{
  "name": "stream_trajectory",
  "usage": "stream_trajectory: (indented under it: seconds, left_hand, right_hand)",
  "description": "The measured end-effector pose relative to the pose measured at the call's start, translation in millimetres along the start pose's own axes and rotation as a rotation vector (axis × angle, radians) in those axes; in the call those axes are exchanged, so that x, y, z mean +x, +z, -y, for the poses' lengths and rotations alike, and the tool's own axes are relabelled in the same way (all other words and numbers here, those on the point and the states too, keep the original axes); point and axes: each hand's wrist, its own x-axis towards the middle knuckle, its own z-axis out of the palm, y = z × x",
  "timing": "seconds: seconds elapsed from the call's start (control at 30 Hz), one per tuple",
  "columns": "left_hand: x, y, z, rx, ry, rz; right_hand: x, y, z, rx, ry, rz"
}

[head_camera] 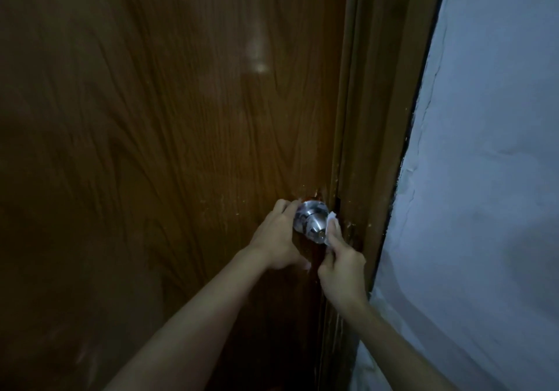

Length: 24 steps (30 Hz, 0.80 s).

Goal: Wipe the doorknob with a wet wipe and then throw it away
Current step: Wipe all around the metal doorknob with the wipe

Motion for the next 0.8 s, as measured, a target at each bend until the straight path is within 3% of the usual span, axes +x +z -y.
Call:
stream_trajectory:
  seconds: [0.13, 0.37, 0.53, 0.63, 0.73, 0.8]
  left_hand:
    - [0.3, 0.9, -0.9, -0.010, -0.001, 0.002]
    - [-1.2, 0.7, -1.2, -0.011, -0.001, 0.009]
    - [-0.7, -0.5, -0.9, -0.004, 0.002, 0.014]
    - [-3.3, 2.1, -0.5, -0.031, -0.004, 0.002]
    - [-6.0, 3.6, 2.4, -0.107, 0.003, -0.005]
    - [-8.9, 1.6, 5.9, -0.174, 0.029, 0.008]
  right_hand:
    - [14.3, -6.3, -5.4, -0.214, -0.218, 0.128]
    - [24.7, -10.3, 2.4, -0.250, -0.115, 0.121]
    - [18.7, -12.9, 5.4, -0.397, -0.225, 0.256]
    - [22.6, -16.1, 9.2, -0.190, -0.019, 0.154]
    - [16.6, -32.6, 2.9, 0.436, 0.356, 0.287]
    - [11.2, -42.5, -6.1, 0.723, 0.478, 0.376]
